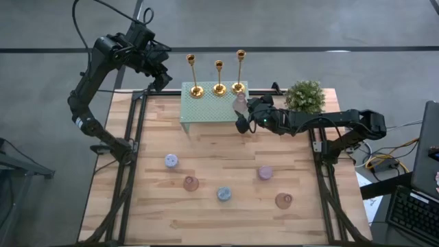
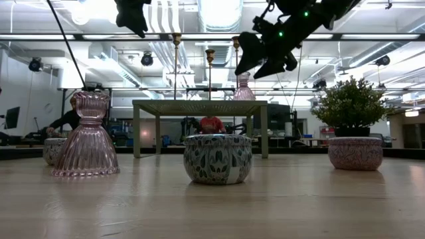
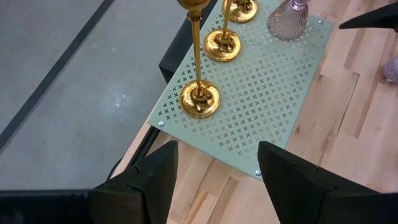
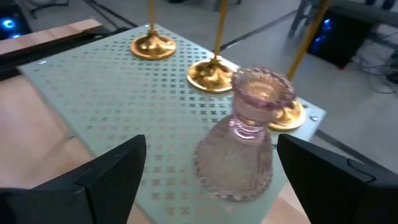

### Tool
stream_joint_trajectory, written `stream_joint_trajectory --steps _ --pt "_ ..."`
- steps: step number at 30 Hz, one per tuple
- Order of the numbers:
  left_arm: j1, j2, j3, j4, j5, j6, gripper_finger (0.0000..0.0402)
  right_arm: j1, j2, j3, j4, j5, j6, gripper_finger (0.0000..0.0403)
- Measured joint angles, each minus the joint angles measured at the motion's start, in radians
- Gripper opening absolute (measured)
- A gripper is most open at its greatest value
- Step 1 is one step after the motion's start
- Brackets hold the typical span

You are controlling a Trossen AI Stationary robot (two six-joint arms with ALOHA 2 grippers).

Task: Pick & Place candle stick holders
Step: Put the top glass candle holder on the shelf

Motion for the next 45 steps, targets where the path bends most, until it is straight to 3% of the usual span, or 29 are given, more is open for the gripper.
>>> stream_joint_trajectory --steps 13,32,45 --pt "0.000 0.000 0.000 0.001 0.000 -0.001 0.0225 -0.002 0.016 -0.106 0.249 0.112 0.008 0.0345" --pt "0.000 0.000 0.000 0.007 0.000 -0.008 0.0225 -0.041 0.016 -0.153 0.360 0.076 0.000 0.0284" --pt "0.000 0.000 0.000 0.007 -0.008 -0.008 0.0225 -0.044 0.160 -0.100 0.485 0.055 -0.035 0.0257"
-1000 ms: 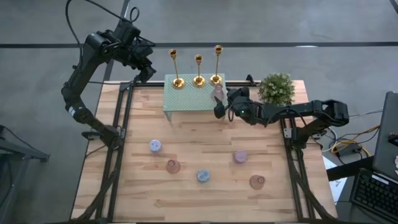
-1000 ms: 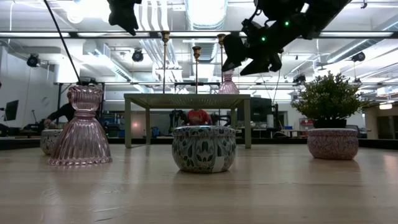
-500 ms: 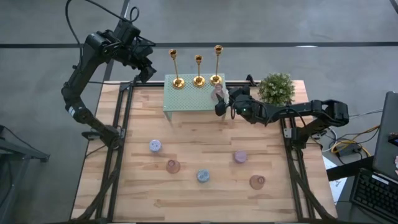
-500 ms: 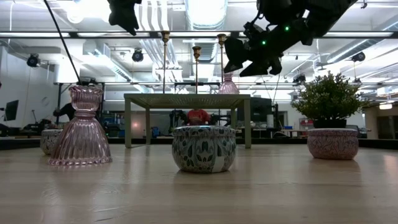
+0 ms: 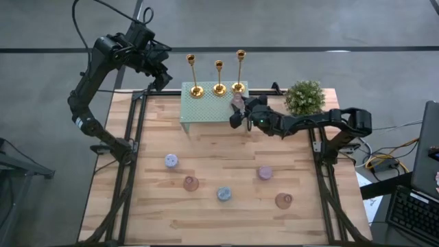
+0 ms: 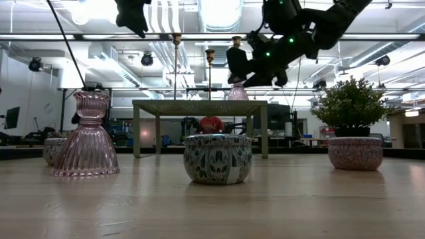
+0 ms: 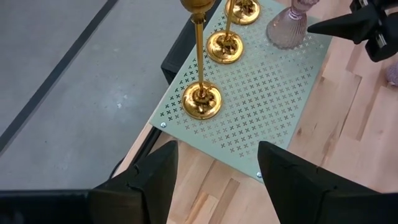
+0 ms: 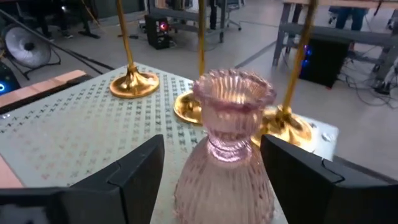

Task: Pick & Place candle stick holders
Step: Put the top glass candle holder on the shelf

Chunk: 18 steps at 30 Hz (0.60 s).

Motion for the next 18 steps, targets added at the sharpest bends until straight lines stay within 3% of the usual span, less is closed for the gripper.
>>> stream_joint_trajectory --steps 8,18 --pt "0.000 0.000 0.000 0.000 -0.007 0.000 0.0225 -0.013 0.015 0.059 -0.001 0.004 -0.083 0.0224" --pt "0.000 0.000 0.000 0.000 -0.010 0.000 0.0225 -0.031 0.019 0.075 -0.023 0.005 -0.072 0.0198"
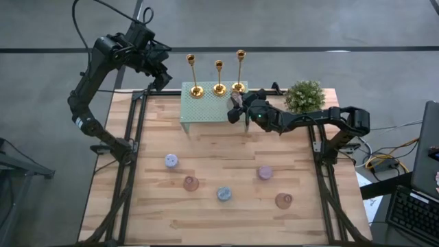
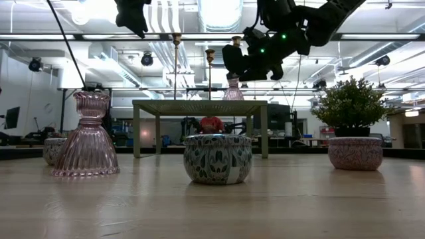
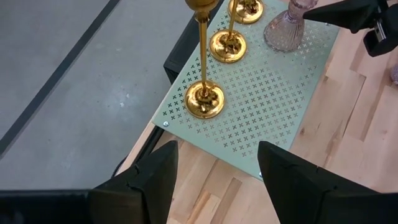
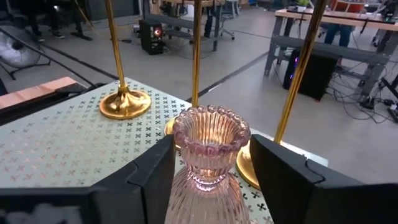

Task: Pick & Place candle stick holders
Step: Put the top glass candle holder on the shelf

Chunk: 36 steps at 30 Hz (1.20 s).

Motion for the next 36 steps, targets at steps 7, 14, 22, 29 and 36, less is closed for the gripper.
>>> stream_joint_trajectory --steps 7,14,22,29,36 --pt "0.000 0.000 0.000 0.000 0.000 0.000 0.0225 -0.007 0.000 -0.001 -0.053 0.003 0.015 0.0191" --pt "0.000 0.000 0.000 0.000 0.000 0.000 0.0225 -0.018 0.000 -0.001 -0.066 0.029 0.042 0.0179" --pt "0.000 0.000 0.000 0.000 -0.001 0.000 0.0225 -0.032 0.000 -0.001 -0.066 0.028 0.041 0.0164" --pt "0.000 0.000 0.000 0.000 -0.001 0.000 0.0225 -0.047 -0.002 -0.002 -0.066 0.028 0.039 0.0151" --pt "0.000 0.000 0.000 0.000 -0.001 0.000 0.0225 -0.052 -0.002 -0.002 -0.067 0.027 0.036 0.0141"
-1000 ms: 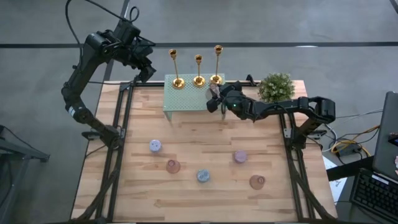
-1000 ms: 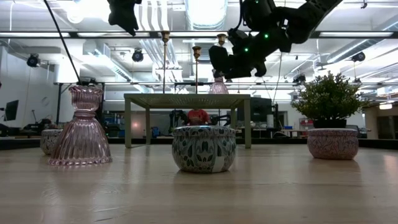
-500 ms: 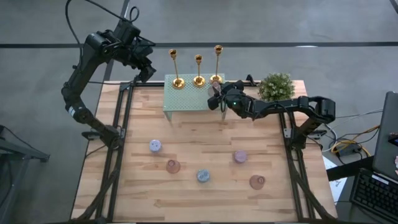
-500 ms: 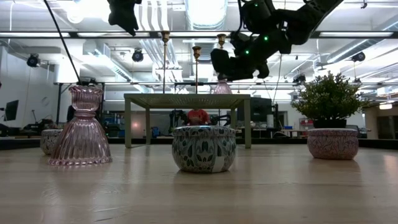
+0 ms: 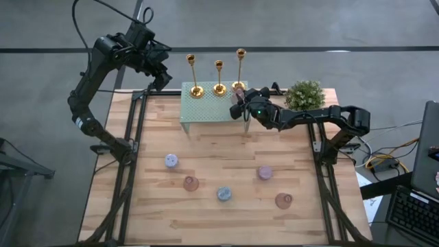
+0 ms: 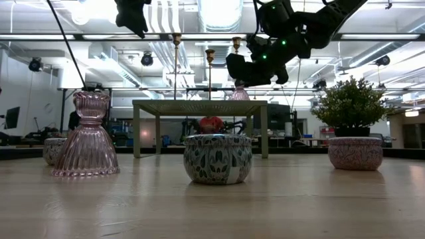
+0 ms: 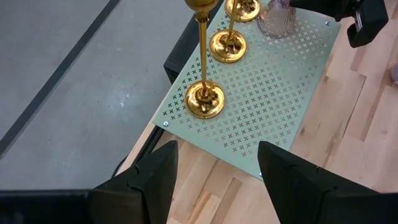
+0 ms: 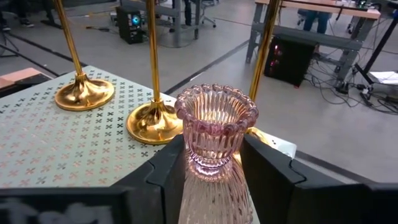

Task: Pick & Place candle stick holders
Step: Put the top glass candle holder on the shelf

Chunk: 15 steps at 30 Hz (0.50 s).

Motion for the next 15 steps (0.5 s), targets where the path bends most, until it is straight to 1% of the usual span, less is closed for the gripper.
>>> stream_joint_trajectory --steps 5,15 --pt "0.000 0.000 0.000 0.000 0.000 0.000 0.0225 0.000 0.000 0.000 0.000 -0.002 0.000 0.0143" --pt "0.000 0.000 0.000 0.000 0.000 0.000 0.0225 0.000 -0.032 0.000 -0.001 -0.003 0.000 0.0173"
